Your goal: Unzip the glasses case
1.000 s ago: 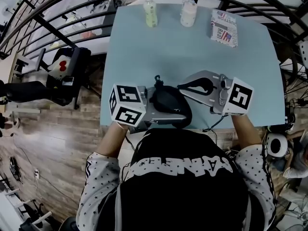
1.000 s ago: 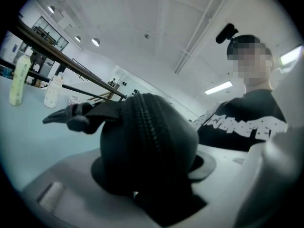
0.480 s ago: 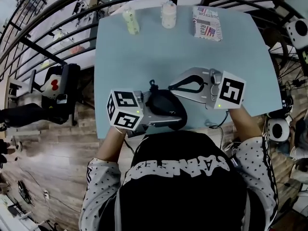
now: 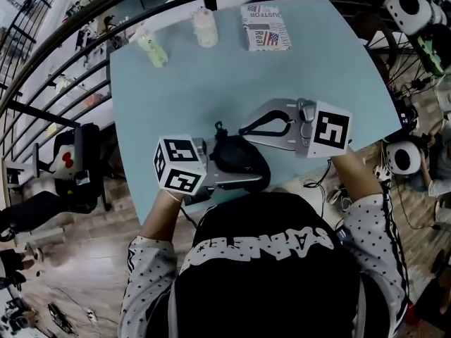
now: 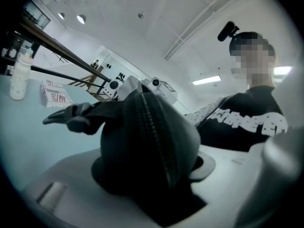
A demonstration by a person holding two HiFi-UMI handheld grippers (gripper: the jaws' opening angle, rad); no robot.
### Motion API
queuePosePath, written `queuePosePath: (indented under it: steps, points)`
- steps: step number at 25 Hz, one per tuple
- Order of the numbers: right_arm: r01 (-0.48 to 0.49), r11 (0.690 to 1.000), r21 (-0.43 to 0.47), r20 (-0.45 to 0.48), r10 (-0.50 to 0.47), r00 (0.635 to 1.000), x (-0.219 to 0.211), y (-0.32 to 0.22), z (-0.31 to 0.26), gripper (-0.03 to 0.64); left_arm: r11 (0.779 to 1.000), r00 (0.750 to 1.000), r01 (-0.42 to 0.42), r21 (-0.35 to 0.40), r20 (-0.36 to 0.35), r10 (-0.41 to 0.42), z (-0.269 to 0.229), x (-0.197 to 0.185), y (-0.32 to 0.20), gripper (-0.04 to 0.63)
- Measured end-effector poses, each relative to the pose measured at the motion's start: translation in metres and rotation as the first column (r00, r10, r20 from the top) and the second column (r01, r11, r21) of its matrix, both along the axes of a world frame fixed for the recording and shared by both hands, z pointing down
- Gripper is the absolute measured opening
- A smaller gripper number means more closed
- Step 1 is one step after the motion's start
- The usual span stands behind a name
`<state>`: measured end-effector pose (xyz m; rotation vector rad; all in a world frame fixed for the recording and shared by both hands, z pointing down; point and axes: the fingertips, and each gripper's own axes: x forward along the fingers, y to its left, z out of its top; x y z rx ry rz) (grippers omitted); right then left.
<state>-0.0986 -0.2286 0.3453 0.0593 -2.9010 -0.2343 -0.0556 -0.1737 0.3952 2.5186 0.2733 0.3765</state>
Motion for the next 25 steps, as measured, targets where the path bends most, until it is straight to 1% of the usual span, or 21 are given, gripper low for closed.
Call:
queuePosePath:
  steps: [4,7,10,13,17,21,25]
  points:
    - [-0.01,1.0,0.024,-0.027,0.011,1.0,0.003,-0.001,0.004,0.006,0.998,0.998,-0.058,0.003,0.013,0.058,0.005,0.004,0.002,0.0]
    - [-0.009,0.999,0.034,-0.036,0.01,0.999,0.0,-0.004,0.006,0.006,0.996,0.996,-0.084,0.004,0.02,0.084,0.009,0.0,0.001,0.0]
    - [0.012,0.999,0.053,-0.058,-0.009,0.998,0.002,-0.002,0.007,0.006,0.995,0.995,-0.101,0.01,0.029,0.1,0.01,0.003,0.003,0.0]
    - [0.053,0.995,0.079,-0.095,-0.045,0.994,0.008,0.002,0.009,0.006,0.993,0.992,-0.12,0.019,0.049,0.119,0.013,0.009,0.008,0.0]
    - [0.1,0.991,0.088,-0.118,-0.089,0.989,0.019,0.007,0.006,0.006,0.992,0.99,-0.12,0.027,0.072,0.117,0.014,0.024,0.014,0.0]
    - [0.135,0.986,0.095,-0.142,-0.121,0.982,0.012,0.007,0.008,0.006,0.994,0.992,-0.1,0.031,0.083,0.097,0.015,0.019,0.013,0.0]
    - [0.18,0.977,0.113,-0.191,-0.156,0.969,0.005,0.008,0.012,0.006,0.994,0.989,-0.106,0.026,0.105,0.103,0.02,0.014,0.015,0.0]
